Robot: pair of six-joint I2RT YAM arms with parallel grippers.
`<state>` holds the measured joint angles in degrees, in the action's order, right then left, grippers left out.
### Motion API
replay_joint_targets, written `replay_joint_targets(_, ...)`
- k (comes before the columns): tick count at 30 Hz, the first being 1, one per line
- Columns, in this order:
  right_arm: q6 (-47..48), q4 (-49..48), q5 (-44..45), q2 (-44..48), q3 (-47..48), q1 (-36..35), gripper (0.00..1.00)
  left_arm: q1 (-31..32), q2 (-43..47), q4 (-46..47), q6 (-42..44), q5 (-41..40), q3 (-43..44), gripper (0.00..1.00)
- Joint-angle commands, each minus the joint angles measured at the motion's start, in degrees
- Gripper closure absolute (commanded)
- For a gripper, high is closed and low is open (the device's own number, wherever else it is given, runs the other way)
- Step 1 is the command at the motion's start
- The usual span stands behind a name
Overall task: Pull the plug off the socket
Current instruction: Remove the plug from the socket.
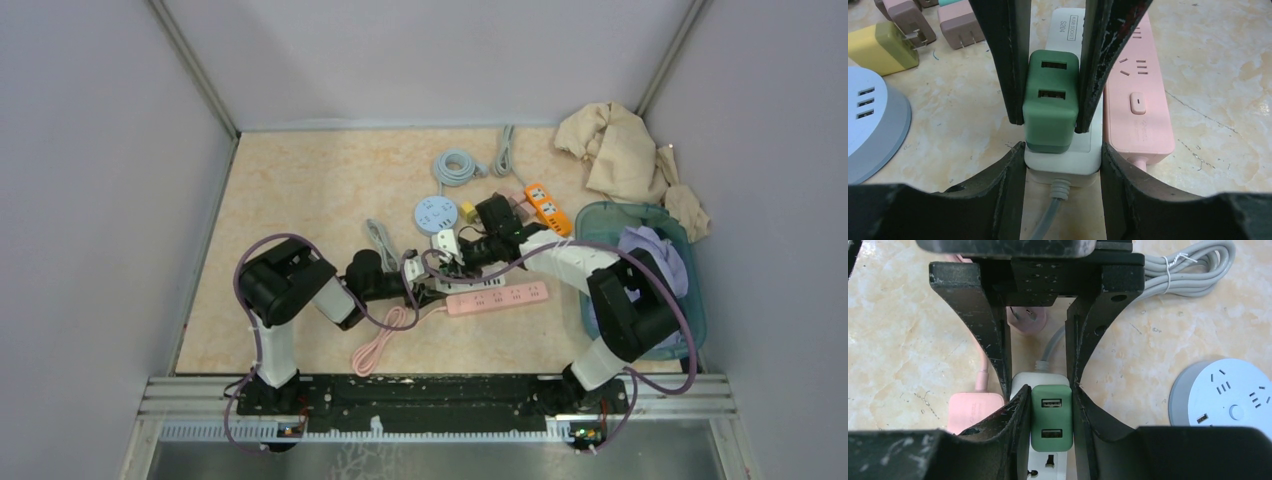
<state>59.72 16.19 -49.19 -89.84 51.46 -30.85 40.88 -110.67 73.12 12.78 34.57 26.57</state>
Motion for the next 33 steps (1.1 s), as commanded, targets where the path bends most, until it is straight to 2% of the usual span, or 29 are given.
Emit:
replay_joint_targets(1, -7.37, -4.71, -7.26, 1.79, 1.1, -3.9, 1.0, -0.1, 0.05, -2.72, 0.62, 1.03, 1.13, 0.97)
replay_joint_targets(5, -10.67, -7.69, -2.27, 1.37, 1.03, -2.37, 1.0, -0.1, 0.45, -2.72, 1.06, 0.87, 0.2, 0.98)
replay_joint_targets(8, -9.76, -5.71, -1.92, 0.7, 1.77, 1.04, 1.0, -0.1, 0.8, -2.64, 1.47, 0.29, -0.62, 1.0)
replay_joint_targets(15, 8.5, 8.29, -5.6, 1.97, 2.25, 4.83, 1.0, -0.88, 1.14, -2.33, 1.1, -0.08, -1.27, 1.0)
replay_joint_targets(19, 11.88, 11.21, -10.72, 2.04, 2.12, 3.63, 1.0, -0.98, 1.21, -2.67, 0.5, 0.38, -0.8, 1.0)
replay_joint_targets(21, 8.8, 8.57, -9.93, 2.19, 1.68, 1.8, 1.0, -0.98, 1.36, -2.95, 0.31, 0.48, -0.73, 1.0)
replay_joint_targets(25, -6.31, -3.55, -7.74, 2.49, 0.57, -0.76, 1.0, -0.98, 1.64, -3.45, 0.18, 0.6, -0.63, 1.0)
replay_joint_targets(27, -11.03, -7.2, -6.99, 2.52, 0.35, -0.8, 1.0, -0.98, 1.69, -3.66, 0.2, 0.68, -0.72, 1.0)
replay_joint_targets(33, -12.86, -8.54, -3.51, 2.66, 0.6, 1.49, 1.0, -0.98, 2.15, -4.52, 0.89, 0.68, -1.12, 1.0)
